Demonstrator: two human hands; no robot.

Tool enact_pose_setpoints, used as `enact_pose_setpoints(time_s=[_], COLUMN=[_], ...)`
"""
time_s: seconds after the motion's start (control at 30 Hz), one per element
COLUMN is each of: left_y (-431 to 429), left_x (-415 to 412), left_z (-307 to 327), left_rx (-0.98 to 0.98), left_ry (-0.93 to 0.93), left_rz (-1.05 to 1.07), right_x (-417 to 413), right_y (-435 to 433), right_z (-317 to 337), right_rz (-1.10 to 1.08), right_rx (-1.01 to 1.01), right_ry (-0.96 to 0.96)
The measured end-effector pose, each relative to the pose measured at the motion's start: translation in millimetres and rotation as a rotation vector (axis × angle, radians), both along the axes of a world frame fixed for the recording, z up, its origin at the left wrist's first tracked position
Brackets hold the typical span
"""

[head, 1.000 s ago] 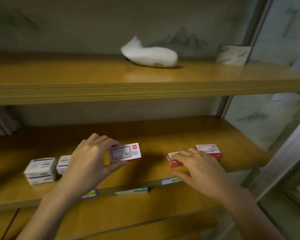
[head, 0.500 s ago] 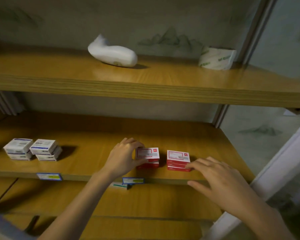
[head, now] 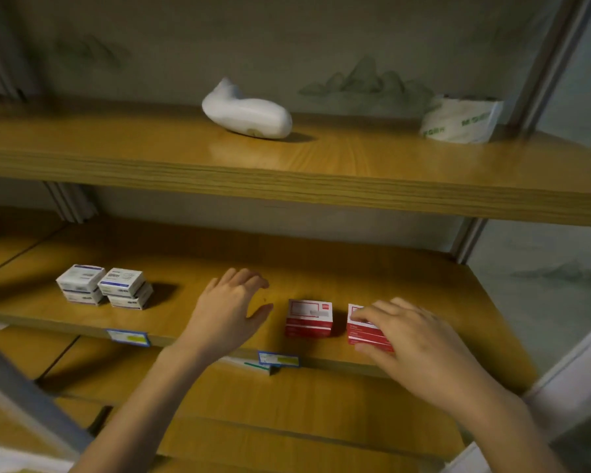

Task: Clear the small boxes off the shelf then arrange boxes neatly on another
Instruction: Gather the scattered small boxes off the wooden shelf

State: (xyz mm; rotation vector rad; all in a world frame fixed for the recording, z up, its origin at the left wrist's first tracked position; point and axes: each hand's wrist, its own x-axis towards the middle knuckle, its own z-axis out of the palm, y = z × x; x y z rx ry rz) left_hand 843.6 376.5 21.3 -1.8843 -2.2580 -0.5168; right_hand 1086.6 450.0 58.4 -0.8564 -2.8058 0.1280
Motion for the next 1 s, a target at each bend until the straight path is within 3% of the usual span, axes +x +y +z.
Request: enact_pose_setpoints(time_s=[0.33, 0.63, 0.83, 1.0], left_y=[-120.7, -263.5, -350.0, -425.9], left_x=[-33.8, -64.8, -97.6, -148.3], left_z=[1.6, -0.8, -4.9, -3.9], left_rx=[-0.213, -0.312, -0.341, -0.327], left_ry=[0.185, 0.118, 0.083, 0.078], left_rz=[0.402, 0.766, 0.903, 0.927], right_x=[-90.0, -199.8, -269.6, -330.9], right_y=[-21.6, -102.8, -177.3, -247.9], right_z=[-6.7, -13.0, -9.1, -17.0], right_rz=[0.344, 0.719, 0.859, 0.852], right_rx=[-0.029, -0.035, -0.058, -0.057], right_ry=[0.017, -0.007, -0.017, 0.002])
